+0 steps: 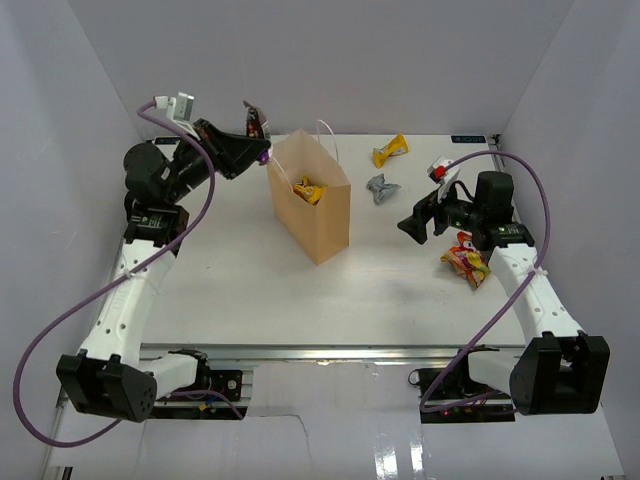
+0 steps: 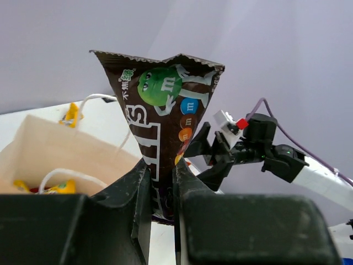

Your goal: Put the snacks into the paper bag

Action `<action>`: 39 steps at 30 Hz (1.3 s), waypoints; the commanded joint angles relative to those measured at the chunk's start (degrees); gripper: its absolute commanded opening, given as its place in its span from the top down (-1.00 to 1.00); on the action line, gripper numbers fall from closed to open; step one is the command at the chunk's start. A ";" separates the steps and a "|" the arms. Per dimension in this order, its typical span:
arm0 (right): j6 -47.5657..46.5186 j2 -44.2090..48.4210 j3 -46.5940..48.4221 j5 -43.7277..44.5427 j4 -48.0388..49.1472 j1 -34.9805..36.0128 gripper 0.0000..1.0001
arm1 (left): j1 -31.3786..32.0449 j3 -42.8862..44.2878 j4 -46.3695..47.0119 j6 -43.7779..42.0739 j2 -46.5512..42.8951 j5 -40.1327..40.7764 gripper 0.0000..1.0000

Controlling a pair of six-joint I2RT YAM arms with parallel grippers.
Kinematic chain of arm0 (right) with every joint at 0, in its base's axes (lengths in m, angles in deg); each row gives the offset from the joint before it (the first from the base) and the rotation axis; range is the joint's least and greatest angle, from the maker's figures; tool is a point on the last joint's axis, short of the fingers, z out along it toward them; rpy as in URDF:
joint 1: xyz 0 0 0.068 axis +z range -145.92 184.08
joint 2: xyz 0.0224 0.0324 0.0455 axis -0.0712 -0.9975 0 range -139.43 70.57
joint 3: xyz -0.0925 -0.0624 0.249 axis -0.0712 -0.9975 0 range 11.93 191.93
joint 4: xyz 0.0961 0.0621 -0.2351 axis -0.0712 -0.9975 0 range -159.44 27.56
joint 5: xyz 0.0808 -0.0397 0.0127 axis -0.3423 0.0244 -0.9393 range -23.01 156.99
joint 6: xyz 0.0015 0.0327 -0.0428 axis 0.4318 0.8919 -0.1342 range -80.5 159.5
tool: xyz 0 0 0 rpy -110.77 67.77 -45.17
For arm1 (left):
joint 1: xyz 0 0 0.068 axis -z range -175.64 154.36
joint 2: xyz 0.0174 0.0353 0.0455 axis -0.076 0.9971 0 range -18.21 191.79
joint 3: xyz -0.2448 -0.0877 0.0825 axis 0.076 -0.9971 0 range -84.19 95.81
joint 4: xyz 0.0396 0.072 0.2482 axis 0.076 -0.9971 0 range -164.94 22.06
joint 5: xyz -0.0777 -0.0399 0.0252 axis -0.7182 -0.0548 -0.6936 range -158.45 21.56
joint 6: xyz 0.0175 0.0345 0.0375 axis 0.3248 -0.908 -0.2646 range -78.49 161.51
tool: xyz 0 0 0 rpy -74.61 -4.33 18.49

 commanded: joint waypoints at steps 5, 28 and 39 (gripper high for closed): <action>-0.23 1.47 -1.05 -0.36 2.85 -0.76 -0.86 | 7.98 8.40 0.45 -1.32 10.34 4.86 0.76; 3.11 3.24 -3.51 3.25 2.94 -3.05 -0.87 | 13.43 13.86 -13.44 -6.43 18.61 18.50 -0.16; 8.73 1.74 -1.59 15.43 -0.99 -3.05 -0.87 | 13.43 18.16 -17.92 -8.54 19.14 20.94 -0.42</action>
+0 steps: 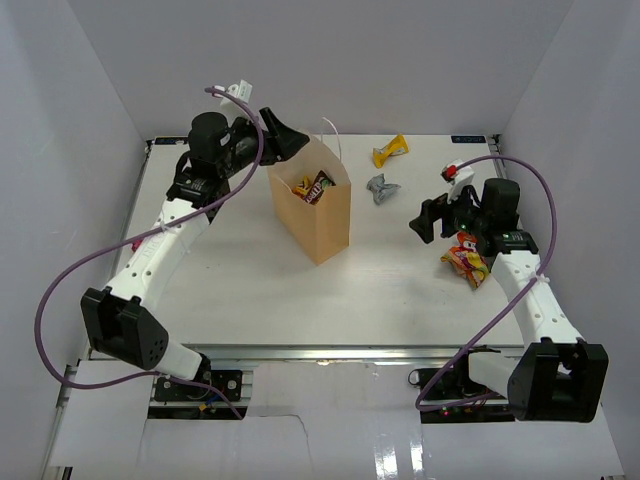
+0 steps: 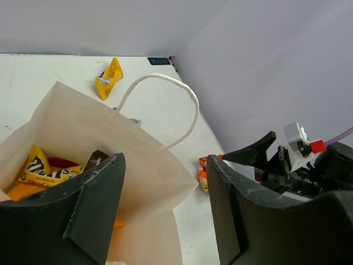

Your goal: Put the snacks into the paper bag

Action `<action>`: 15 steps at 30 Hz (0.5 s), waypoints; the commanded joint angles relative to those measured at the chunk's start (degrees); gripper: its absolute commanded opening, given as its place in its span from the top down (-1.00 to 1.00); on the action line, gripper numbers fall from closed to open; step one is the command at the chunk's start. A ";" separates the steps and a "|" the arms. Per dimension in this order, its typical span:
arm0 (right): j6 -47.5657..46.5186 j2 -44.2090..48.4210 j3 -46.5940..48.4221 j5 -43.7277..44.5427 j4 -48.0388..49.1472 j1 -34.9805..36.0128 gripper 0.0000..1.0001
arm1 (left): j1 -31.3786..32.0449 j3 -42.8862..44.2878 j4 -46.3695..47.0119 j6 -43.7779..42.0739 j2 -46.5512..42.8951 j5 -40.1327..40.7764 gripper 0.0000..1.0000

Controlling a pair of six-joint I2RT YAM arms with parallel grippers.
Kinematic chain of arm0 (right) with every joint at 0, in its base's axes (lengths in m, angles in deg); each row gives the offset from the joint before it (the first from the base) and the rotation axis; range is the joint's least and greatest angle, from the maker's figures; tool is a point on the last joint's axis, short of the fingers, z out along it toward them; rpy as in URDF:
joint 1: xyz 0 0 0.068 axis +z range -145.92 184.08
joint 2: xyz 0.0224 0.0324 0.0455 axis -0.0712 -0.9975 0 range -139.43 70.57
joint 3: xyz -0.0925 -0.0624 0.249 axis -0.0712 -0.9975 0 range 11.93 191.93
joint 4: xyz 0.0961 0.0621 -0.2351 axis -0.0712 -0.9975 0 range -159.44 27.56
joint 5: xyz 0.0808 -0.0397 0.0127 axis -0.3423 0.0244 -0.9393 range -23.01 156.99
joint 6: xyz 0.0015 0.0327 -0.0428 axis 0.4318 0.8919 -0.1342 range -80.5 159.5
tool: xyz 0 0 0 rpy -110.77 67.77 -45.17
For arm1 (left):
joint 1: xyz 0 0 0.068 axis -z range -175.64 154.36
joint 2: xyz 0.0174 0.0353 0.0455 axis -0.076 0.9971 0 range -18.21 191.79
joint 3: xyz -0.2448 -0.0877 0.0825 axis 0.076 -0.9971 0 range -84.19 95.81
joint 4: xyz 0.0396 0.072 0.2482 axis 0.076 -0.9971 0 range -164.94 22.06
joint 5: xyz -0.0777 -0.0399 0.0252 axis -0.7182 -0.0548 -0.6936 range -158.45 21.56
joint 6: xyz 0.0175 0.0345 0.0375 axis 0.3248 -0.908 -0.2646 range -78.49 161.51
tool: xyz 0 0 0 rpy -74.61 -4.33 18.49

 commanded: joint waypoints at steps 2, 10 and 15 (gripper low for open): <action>5.41 -2.35 3.76 12.80 -5.76 -0.20 -0.86 | 0.21 4.26 -4.27 -3.60 -0.67 3.95 -0.48; 3.24 -13.78 9.66 45.15 -24.49 -0.20 -0.93 | 0.21 -0.09 -10.95 -13.45 -10.93 26.84 -0.96; -11.83 -13.09 6.32 33.07 -26.52 -0.20 -0.98 | 0.03 -13.20 -13.06 -12.14 -24.47 39.98 -0.96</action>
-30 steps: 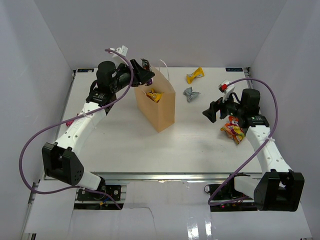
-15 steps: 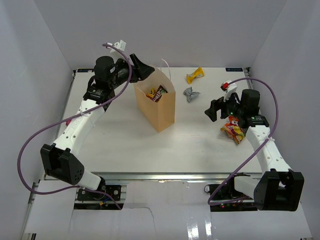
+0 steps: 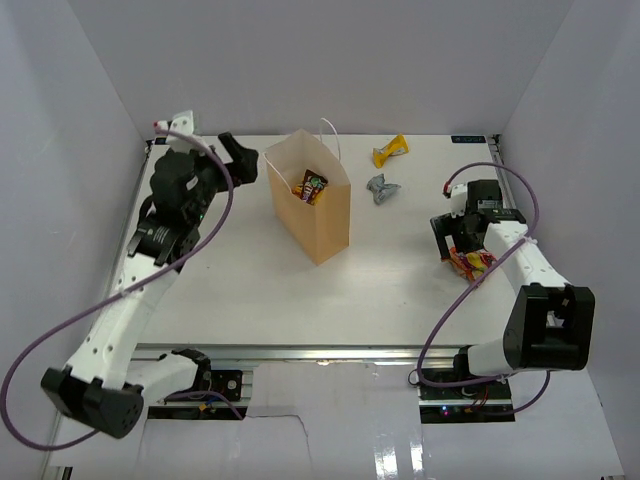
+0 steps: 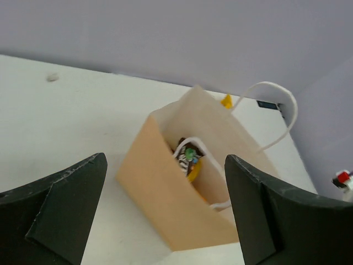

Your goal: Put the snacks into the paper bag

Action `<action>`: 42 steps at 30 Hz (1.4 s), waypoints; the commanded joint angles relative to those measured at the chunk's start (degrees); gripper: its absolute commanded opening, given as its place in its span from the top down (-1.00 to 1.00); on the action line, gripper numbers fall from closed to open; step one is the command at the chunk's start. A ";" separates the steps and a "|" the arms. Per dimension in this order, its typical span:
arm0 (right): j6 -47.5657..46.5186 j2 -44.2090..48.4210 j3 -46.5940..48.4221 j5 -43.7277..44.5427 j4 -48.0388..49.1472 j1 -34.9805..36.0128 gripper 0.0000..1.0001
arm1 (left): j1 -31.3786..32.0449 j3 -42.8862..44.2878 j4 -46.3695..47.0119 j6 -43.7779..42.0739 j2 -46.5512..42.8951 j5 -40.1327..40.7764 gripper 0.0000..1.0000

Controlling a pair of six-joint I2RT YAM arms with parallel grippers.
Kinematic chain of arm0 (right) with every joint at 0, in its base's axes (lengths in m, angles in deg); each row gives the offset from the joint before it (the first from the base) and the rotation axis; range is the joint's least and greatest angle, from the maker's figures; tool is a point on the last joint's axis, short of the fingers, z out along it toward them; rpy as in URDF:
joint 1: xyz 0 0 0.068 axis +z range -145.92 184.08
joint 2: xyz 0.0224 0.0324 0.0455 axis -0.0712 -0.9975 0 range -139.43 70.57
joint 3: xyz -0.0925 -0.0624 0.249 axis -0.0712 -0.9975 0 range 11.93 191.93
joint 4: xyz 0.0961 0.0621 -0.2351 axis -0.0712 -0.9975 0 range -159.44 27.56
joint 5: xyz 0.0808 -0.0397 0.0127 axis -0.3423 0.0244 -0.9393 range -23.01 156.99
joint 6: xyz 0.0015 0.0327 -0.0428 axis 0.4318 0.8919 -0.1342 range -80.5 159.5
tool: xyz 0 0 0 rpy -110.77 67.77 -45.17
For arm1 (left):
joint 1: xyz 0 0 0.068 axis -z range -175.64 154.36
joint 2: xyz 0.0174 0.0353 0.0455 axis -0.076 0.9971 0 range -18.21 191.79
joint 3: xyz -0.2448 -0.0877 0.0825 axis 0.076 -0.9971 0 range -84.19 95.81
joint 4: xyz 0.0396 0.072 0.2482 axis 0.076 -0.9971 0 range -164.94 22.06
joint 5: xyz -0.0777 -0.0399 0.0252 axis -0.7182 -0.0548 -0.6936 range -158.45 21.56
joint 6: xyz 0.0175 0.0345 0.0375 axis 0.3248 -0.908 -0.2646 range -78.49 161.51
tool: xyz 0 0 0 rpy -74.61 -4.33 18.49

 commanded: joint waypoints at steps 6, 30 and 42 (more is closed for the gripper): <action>-24.36 0.92 -6.58 -5.06 3.79 -0.03 -0.88 | -0.28 -18.66 -8.24 4.47 -16.11 15.57 -0.96; -29.23 3.97 -7.74 -15.49 4.24 0.06 0.85 | -0.37 -40.81 -9.48 22.14 -21.04 7.58 -0.96; -13.23 3.90 24.57 -58.30 0.87 0.84 0.85 | -0.37 -40.91 -7.10 22.59 -16.21 3.72 -0.96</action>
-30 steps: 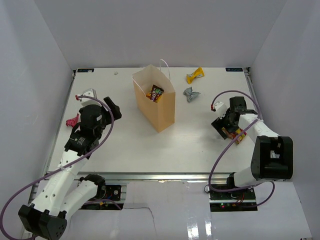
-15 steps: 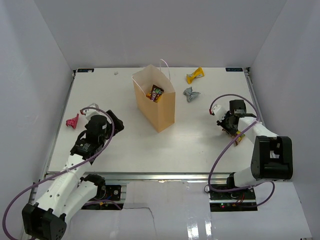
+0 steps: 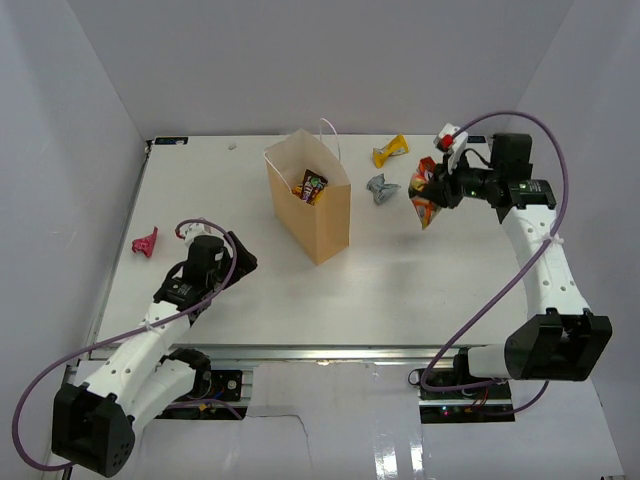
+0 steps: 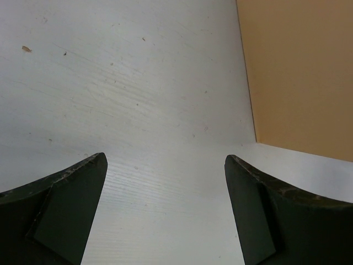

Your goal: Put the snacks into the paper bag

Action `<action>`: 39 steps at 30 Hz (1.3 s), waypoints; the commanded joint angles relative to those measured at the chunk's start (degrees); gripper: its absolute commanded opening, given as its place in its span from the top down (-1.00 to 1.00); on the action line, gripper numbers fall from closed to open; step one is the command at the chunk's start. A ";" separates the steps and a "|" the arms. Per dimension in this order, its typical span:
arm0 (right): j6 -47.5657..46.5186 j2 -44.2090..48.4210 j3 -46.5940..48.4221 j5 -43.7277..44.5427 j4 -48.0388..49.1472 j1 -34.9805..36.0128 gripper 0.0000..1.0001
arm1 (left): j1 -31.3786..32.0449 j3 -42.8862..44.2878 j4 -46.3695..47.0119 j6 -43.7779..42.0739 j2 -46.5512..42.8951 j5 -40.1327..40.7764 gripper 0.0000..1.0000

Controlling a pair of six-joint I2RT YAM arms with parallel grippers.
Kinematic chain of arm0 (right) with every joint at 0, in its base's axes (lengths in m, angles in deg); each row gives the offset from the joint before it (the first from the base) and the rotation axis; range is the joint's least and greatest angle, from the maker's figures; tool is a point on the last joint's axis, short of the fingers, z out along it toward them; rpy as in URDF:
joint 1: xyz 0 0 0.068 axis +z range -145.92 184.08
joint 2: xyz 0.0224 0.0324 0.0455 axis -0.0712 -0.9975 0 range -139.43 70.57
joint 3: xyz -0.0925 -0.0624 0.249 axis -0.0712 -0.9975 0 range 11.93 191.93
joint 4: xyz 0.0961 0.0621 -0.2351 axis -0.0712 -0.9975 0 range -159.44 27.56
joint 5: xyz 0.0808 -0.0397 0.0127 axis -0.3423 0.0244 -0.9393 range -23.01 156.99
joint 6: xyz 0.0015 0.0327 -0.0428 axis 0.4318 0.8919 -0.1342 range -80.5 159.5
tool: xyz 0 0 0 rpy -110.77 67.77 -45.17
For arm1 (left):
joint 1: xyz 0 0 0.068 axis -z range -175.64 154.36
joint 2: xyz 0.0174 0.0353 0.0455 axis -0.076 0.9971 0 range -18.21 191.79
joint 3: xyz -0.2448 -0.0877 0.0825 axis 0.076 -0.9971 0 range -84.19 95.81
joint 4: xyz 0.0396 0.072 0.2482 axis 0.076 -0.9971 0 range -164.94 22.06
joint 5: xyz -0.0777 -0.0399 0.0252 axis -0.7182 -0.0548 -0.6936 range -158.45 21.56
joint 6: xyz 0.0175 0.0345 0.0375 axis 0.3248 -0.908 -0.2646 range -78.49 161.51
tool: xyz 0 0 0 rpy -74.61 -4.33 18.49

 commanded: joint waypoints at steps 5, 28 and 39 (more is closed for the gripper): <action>26.40 -2.19 17.99 -25.15 22.50 6.78 0.85 | -0.21 1.34 1.49 0.82 -0.71 -1.58 -0.96; 38.38 -24.87 36.63 -24.10 50.16 29.04 0.84 | -0.21 0.46 -2.38 2.23 -6.78 -2.28 -0.96; 23.23 -25.92 34.17 -18.75 36.61 29.04 0.27 | -0.39 3.44 -4.04 3.89 -3.80 -1.23 -0.96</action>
